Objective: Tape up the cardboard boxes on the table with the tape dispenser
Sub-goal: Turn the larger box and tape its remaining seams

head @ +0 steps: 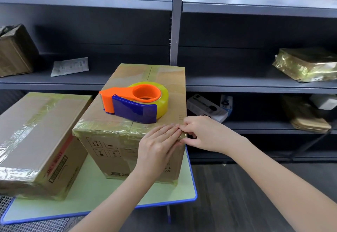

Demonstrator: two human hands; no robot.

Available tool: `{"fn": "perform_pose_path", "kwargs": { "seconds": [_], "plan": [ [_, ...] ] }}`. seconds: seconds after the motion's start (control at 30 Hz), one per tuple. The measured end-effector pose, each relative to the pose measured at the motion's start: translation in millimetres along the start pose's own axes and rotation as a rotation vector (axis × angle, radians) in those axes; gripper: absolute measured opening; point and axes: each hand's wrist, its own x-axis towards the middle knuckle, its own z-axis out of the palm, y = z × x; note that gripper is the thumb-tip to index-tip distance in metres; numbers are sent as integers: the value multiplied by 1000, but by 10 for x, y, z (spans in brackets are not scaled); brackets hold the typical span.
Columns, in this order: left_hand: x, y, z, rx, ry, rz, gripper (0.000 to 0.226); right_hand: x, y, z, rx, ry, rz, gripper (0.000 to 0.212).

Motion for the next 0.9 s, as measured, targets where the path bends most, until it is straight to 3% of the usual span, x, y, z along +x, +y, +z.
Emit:
{"fn": "perform_pose_path", "kwargs": {
  "seconds": [0.63,0.9],
  "plan": [
    [-25,-12,-53,-28,-122,15,27,-84,-51,107,9,78,57,36],
    [5,-46,-233,-63,-355,18,49,-90,-128,77,61,105,120,35]
  ]
}}
